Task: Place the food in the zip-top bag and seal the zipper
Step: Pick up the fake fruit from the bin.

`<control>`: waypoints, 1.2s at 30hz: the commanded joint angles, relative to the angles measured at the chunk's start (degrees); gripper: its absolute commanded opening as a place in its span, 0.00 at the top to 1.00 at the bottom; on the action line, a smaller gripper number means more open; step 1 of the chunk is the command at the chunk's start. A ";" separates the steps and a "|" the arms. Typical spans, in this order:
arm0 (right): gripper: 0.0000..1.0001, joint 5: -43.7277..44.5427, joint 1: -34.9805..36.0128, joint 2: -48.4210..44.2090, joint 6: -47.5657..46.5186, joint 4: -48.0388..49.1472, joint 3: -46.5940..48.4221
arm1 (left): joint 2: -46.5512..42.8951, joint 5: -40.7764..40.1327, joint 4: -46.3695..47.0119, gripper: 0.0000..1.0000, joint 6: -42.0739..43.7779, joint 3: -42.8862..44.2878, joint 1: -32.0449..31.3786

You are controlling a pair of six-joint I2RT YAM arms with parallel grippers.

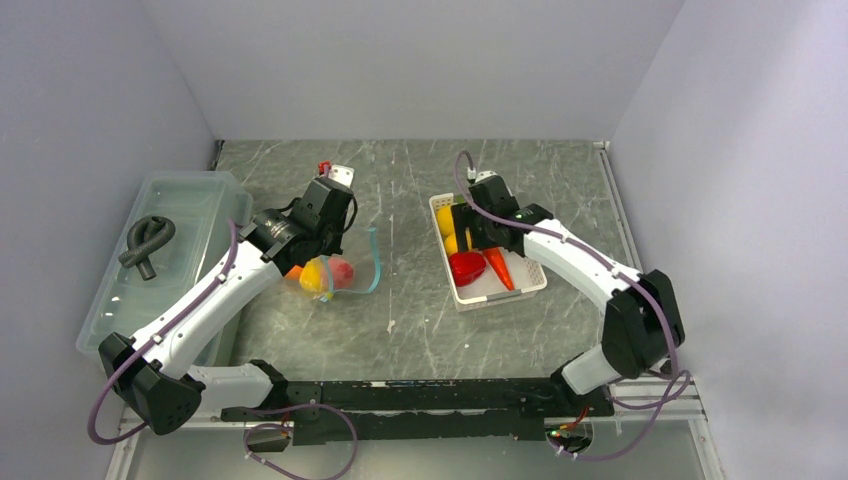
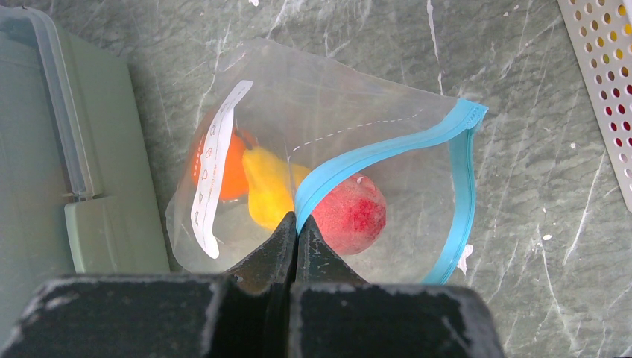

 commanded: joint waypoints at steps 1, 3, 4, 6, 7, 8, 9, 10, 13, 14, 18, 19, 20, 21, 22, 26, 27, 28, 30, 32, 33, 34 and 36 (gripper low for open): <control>0.21 -2.43 -1.12 4.02 1.39 3.63 3.73 | -0.02 -0.39 1.29 1.00 0.42 -0.09 0.22; 0.20 -2.93 -1.34 6.19 1.72 3.98 4.88 | -0.01 -0.58 1.27 1.00 0.47 -0.10 0.22; 0.20 -3.02 -1.49 7.14 1.90 4.19 5.42 | -0.01 -0.58 1.25 1.00 0.44 -0.08 0.19; 0.20 -3.17 -1.75 8.88 2.23 4.62 6.38 | -0.01 -0.66 1.24 1.00 0.41 -0.09 0.20; 0.20 -3.13 -1.86 9.70 2.35 4.65 6.89 | -0.01 -0.69 1.29 1.00 0.42 -0.12 0.26; 0.20 -3.05 -1.95 10.43 2.38 4.64 7.43 | -0.01 -0.81 1.25 1.00 0.38 -0.14 0.24; 0.20 -2.89 -2.02 11.14 2.46 4.66 7.91 | -0.01 -0.83 1.25 1.00 0.34 -0.16 0.21; 0.20 -2.72 -2.14 11.68 2.54 4.74 8.27 | -0.01 -0.90 1.25 1.00 0.34 -0.13 0.27; 0.20 -2.88 -2.45 13.18 2.81 5.12 9.19 | -0.01 -0.95 1.17 1.00 0.29 -0.16 0.27; 0.20 -3.13 -2.50 13.71 2.86 5.22 9.45 | 0.03 -0.89 1.24 1.00 0.33 -0.17 0.28; 0.20 -4.03 -2.51 15.81 3.14 4.84 10.88 | -0.01 -1.04 1.16 1.00 0.34 -0.11 0.28; 0.20 -4.15 -2.50 16.24 3.23 4.88 10.94 | -0.01 -1.04 1.17 1.00 0.34 -0.11 0.28; 0.20 -4.32 -2.50 16.52 3.38 4.92 10.94 | -0.01 -0.98 1.16 1.00 0.34 -0.09 0.28; 0.20 -4.47 -2.50 16.78 3.43 5.00 10.94 | -0.01 -0.97 1.16 1.00 0.34 -0.11 0.28; 0.20 -4.46 -2.50 17.04 3.51 5.01 10.90 | -0.01 -1.04 1.16 1.00 0.34 -0.13 0.28; 0.20 -3.34 -2.50 18.19 3.68 4.47 10.94 | -0.06 -0.89 1.16 1.00 0.40 -0.08 0.36; 0.20 -3.27 -2.47 18.46 3.69 4.48 10.78 | -0.09 -0.93 1.16 1.00 0.40 -0.09 0.36; 0.20 -3.15 -2.50 18.67 3.76 4.56 10.63 | -0.17 -0.89 1.16 1.00 0.35 -0.08 0.41; 0.20 -3.17 -2.50 19.45 3.96 4.65 10.44 | -0.26 -0.86 1.24 1.00 0.37 -0.10 0.37; 0.20 -3.21 -2.50 20.24 4.03 4.82 10.18 | -0.28 -0.82 1.21 1.00 0.37 -0.10 0.37; 0.20 -3.09 -2.50 20.49 4.05 4.91 10.08 | -0.28 -0.80 1.24 1.00 0.34 -0.10 0.36; 0.20 -2.98 -2.50 20.82 4.13 4.84 10.02 | -0.28 -0.83 1.24 1.00 0.37 -0.11 0.39; 0.20 -2.67 -2.50 21.12 4.14 4.84 9.90 | -0.28 -0.87 1.25 1.00 0.35 -0.10 0.37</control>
